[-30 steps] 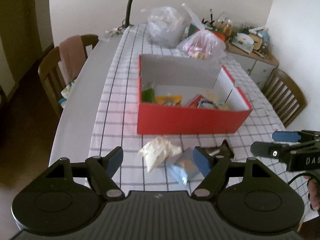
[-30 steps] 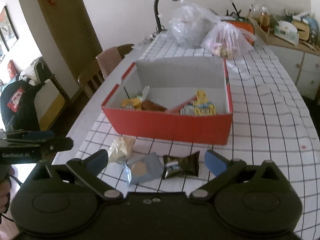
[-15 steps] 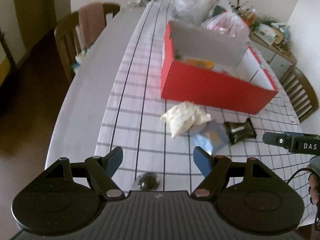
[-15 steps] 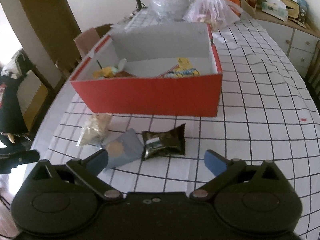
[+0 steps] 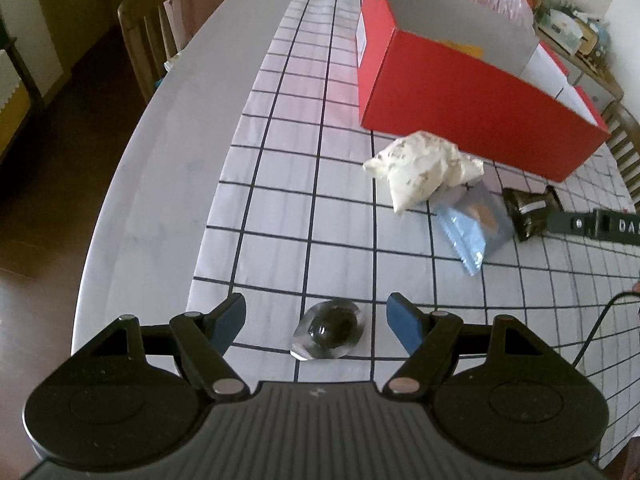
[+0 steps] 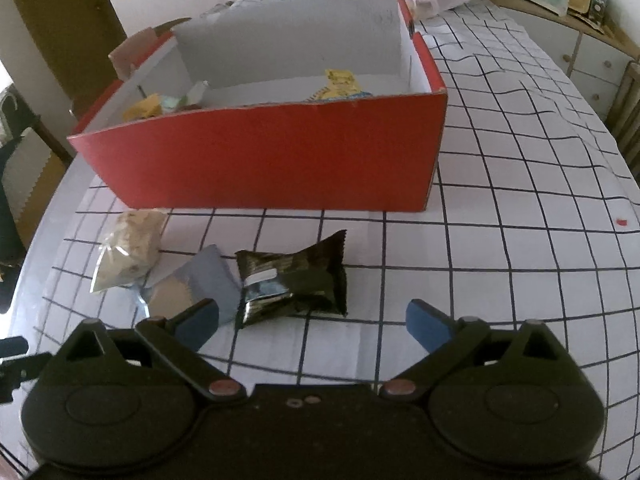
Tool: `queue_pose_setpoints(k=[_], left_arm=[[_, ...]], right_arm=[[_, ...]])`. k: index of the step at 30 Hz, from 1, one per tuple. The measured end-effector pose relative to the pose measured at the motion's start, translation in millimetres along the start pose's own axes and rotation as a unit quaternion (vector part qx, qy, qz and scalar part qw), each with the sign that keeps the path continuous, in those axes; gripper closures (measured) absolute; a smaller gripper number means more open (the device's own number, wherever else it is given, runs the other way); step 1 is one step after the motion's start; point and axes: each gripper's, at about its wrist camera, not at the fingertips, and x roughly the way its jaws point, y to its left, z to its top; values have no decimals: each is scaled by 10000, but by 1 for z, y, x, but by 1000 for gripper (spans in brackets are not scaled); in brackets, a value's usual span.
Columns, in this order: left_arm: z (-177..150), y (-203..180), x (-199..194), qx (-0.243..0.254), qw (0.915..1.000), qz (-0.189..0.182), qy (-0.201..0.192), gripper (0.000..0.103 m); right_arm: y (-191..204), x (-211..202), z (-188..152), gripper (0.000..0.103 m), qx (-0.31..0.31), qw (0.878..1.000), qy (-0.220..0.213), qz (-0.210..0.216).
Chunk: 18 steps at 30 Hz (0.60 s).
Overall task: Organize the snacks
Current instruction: 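Move both open grippers from the red box back to the snack pile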
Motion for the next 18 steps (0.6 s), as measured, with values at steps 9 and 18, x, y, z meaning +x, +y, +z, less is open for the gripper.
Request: queue_pose_setpoints(k=[9,18], left_arm=[[-9,-4,10,295,9995,113,19,26],[-14,-9,14,592,9980,214,-89,29]], right_arm=[[5,17,9,8,-38,9999,26,-138],[10,29,10,18,-121,9998,149,-108]])
